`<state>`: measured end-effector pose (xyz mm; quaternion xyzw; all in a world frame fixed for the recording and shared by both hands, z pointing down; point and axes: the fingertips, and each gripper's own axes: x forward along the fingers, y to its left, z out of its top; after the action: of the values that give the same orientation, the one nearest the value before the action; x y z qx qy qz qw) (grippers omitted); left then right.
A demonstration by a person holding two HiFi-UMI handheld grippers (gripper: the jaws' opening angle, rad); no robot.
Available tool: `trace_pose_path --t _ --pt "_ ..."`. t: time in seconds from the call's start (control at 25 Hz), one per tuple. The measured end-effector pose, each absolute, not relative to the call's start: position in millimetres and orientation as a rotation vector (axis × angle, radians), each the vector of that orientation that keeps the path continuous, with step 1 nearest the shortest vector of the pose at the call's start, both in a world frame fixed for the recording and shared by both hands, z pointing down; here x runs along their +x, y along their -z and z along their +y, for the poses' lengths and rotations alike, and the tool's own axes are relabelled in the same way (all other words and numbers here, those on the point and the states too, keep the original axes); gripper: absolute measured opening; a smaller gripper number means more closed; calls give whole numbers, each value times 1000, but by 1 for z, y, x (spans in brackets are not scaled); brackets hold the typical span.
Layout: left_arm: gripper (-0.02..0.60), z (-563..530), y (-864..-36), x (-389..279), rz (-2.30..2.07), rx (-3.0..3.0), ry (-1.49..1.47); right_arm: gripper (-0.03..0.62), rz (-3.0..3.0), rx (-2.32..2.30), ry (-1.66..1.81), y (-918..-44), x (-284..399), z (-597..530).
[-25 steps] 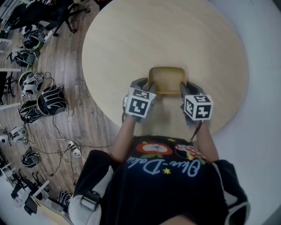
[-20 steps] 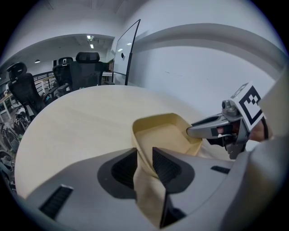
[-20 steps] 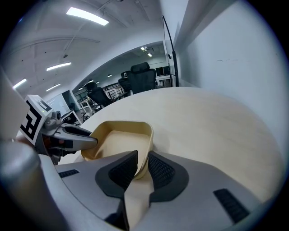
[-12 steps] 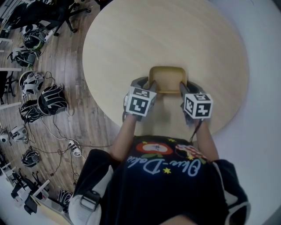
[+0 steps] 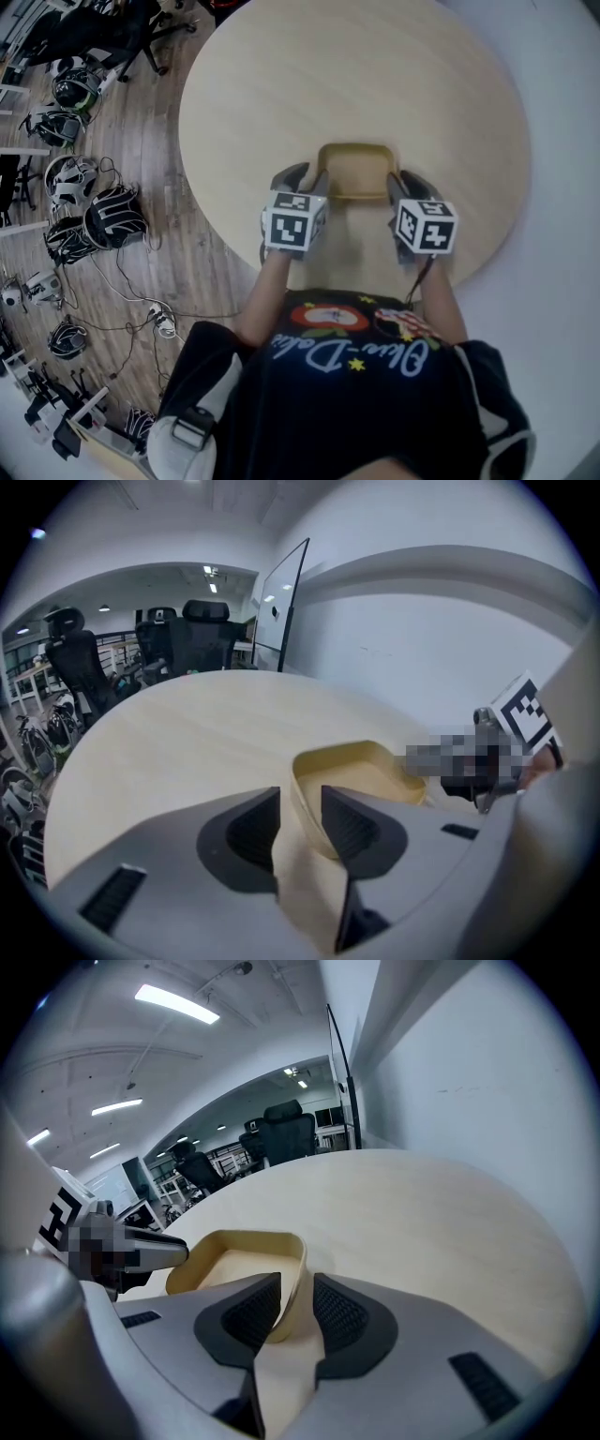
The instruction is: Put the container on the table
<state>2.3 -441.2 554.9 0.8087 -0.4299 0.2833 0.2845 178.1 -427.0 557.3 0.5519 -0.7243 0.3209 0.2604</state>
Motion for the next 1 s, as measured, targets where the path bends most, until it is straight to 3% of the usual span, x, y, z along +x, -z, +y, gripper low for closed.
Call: trace_pose_path --t 0.28,0.32,0.4,1.0 --pt "115 -441 -504 -3 -1244 2276 -671 86 -2071 1576 -765 -512 181 -430" --pt "98 -439 -497 -2 -1263 2296 -658 78 -2089 1592 -751 -505 181 -429" --pt "0 -435 -484 1 -1304 2328 -629 20 -2115 1630 -714 -493 184 -427" --pt "0 -401 -393 8 -1433 2497 -462 0 -2318 1699 -458 -394 174 -403"
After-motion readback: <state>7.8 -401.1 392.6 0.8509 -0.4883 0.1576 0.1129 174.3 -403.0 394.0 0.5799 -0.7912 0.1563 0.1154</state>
